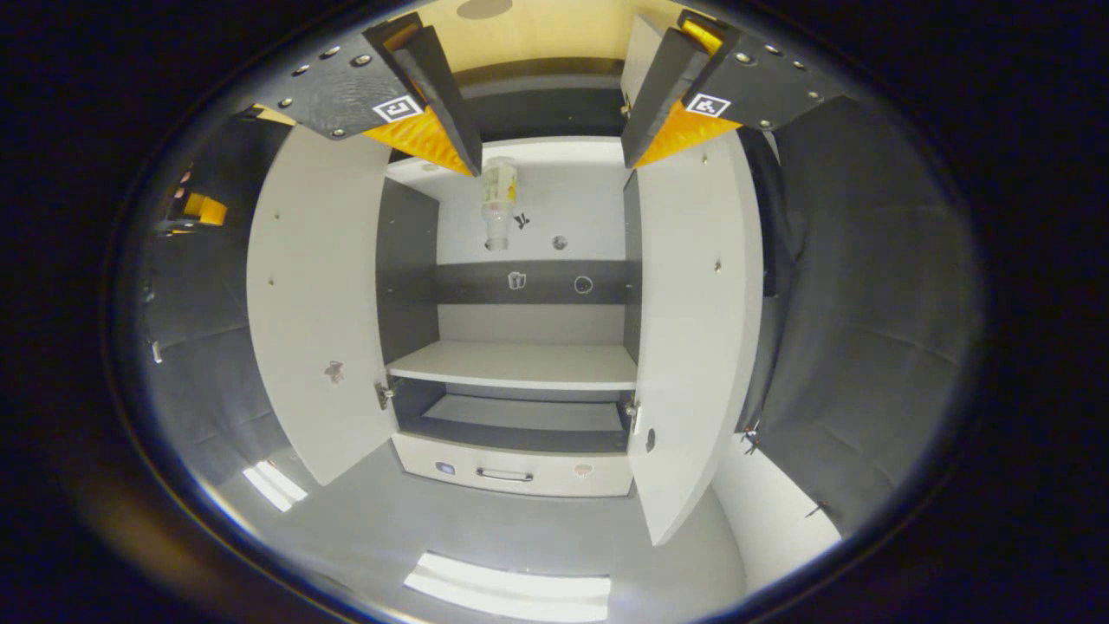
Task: Grasp the bottle in the cabinet with the left hand and place it on the coaster, then close the right door with the right hand and the left door with the left hand.
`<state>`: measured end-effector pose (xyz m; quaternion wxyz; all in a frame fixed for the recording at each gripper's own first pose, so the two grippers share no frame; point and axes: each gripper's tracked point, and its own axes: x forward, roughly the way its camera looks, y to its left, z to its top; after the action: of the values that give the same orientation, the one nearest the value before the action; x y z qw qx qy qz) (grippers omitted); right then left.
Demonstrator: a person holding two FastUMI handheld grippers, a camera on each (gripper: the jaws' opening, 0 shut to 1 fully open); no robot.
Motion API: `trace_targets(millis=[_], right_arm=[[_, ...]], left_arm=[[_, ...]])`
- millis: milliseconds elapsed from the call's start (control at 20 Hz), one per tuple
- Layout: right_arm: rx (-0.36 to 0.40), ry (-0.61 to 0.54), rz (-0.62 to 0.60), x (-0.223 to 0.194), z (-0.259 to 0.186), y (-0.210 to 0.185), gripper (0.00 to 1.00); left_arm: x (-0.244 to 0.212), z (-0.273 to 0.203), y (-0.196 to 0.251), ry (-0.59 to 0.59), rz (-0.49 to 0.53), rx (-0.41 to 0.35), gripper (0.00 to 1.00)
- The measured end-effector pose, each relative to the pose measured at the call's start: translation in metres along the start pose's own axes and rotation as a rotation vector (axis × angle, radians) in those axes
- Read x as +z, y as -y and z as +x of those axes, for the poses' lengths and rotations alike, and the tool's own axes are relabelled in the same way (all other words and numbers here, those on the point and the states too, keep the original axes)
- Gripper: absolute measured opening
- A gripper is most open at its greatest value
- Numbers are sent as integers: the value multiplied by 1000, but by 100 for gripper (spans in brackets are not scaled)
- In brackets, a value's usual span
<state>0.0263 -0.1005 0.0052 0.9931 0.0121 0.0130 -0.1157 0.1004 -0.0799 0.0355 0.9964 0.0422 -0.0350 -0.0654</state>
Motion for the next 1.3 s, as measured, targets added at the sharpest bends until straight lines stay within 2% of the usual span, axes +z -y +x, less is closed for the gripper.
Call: trace_targets(millis=[150,200,300,400,450,550,600,650,750,800,900,950,1000,1050,1100,1300], right_arm=[[-32,6,30,4,17,16,95],[-40,6,37,5,23,20,99],[-58,6,39,7,33,27,95],[-70,6,44,9,43,33,95],[-71,4,50,9,48,34,99],[-78,5,54,11,58,38,95],[-85,5,55,11,61,43,99],[-92,3,58,11,64,47,95],[-103,2,70,9,71,55,95],[-111,2,75,8,75,59,99],[-131,3,78,5,83,65,95],[-142,4,80,3,86,69,99],[-149,5,78,1,89,69,95],[-153,9,70,1,92,69,95],[-153,12,57,0,95,72,99],[-152,19,-3,1,112,77,99]], left_arm=[[2,32,15,-2,-1,-31,94],[4,46,20,-1,2,-42,94],[3,69,26,-9,0,-51,94],[2,90,31,-27,-11,-50,94],[4,99,32,-29,-12,-43,94],[6,120,38,-24,-19,-56,94],[7,130,42,-25,-18,-64,94],[5,141,45,-31,-14,-70,94],[6,161,51,-35,-15,-81,94],[7,172,53,-31,-20,-81,94],[7,189,57,-30,-28,-86,94],[3,199,60,-36,-24,-93,94],[0,208,63,-44,-16,-98,94],[-3,216,66,-50,-9,-104,94],[-4,226,70,-54,-3,-112,94],[-19,264,80,-69,33,-122,94]])
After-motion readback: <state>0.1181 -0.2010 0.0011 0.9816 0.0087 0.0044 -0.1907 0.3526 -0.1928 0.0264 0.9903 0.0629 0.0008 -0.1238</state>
